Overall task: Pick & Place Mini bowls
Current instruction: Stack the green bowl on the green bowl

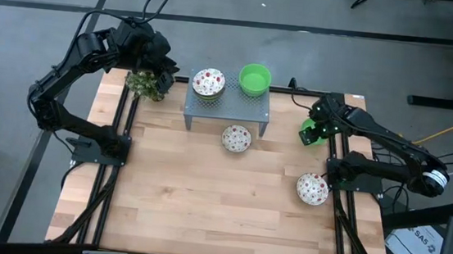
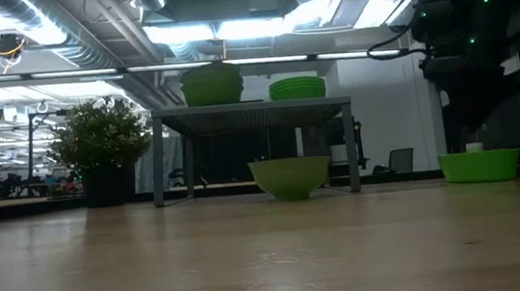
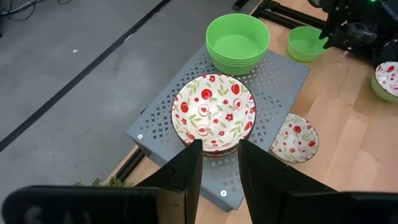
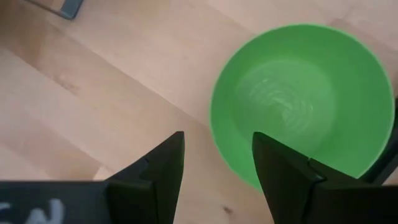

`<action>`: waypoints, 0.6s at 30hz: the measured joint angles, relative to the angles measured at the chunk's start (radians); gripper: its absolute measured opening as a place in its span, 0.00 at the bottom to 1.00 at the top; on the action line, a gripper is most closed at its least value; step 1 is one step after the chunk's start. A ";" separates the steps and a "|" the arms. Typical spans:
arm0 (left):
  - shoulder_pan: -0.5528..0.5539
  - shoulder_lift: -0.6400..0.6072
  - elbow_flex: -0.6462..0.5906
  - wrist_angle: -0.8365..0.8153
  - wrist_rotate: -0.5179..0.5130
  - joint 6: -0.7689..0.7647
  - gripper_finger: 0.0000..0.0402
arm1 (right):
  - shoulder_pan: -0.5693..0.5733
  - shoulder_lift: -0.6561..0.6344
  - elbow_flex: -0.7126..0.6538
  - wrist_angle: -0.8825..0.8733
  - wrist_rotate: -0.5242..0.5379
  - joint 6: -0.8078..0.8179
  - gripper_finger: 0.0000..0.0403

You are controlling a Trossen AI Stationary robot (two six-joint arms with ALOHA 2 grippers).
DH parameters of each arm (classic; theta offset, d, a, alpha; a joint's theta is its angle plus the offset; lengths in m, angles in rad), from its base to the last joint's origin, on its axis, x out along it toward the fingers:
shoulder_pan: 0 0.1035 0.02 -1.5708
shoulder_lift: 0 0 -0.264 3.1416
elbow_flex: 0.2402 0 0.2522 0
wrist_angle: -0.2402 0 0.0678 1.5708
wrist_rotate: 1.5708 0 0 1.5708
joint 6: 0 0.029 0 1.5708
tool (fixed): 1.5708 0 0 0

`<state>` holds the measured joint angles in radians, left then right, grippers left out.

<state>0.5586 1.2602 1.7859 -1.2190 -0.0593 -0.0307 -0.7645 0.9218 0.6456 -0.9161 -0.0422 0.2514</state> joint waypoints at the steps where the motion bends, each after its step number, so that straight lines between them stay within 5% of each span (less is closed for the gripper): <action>1: 0.000 0.000 0.000 0.000 0.000 0.000 0.24 | 0.008 0.000 0.000 -0.001 0.003 0.005 0.47; 18: 0.000 0.000 0.000 0.030 0.000 0.000 0.24 | 0.123 0.012 0.000 -0.046 0.080 0.048 0.47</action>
<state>0.5584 1.2602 1.7859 -1.1888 -0.0593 -0.0303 -0.6413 0.9336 0.6460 -0.9625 0.0383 0.2991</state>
